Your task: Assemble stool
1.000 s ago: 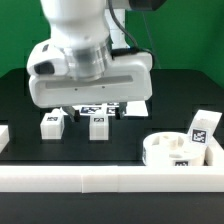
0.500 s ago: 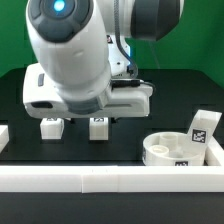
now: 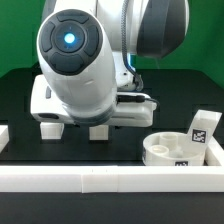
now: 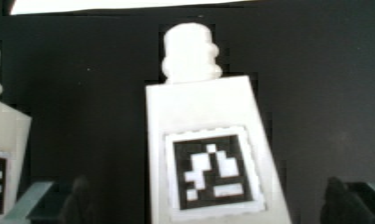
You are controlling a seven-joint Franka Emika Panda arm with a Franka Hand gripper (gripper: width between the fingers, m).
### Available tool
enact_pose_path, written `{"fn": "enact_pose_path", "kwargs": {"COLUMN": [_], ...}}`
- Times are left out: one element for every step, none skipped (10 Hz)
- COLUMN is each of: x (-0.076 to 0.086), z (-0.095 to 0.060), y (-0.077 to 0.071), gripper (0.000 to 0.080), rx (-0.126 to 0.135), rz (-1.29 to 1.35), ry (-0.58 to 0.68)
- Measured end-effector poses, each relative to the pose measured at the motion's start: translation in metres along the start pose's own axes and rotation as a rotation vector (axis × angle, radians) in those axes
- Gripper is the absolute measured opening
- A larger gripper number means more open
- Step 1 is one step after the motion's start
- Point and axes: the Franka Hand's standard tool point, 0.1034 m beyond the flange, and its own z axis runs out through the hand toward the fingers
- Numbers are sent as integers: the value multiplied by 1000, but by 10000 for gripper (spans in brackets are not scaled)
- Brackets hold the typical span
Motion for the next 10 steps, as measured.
{"fn": "enact_pose_path", "kwargs": {"x": [-4, -13, -3, 4, 1, 2, 5, 6, 7, 7], "z": [4, 10, 11, 7, 7, 8, 8, 8, 8, 8], "y": [0, 0, -1, -3, -4, -4, -4, -4, -4, -4], "gripper": [649, 649, 649, 649, 649, 546, 410, 410, 335, 335], "rx": [2, 6, -3, -9, -8, -8, -9, -9, -9, -8], "rz": [1, 4, -1, -7, -8, -8, -11, -11, -12, -14], "ry": [-52, -169, -191, -144, -133, -128, -115, -109, -107, -107]}}
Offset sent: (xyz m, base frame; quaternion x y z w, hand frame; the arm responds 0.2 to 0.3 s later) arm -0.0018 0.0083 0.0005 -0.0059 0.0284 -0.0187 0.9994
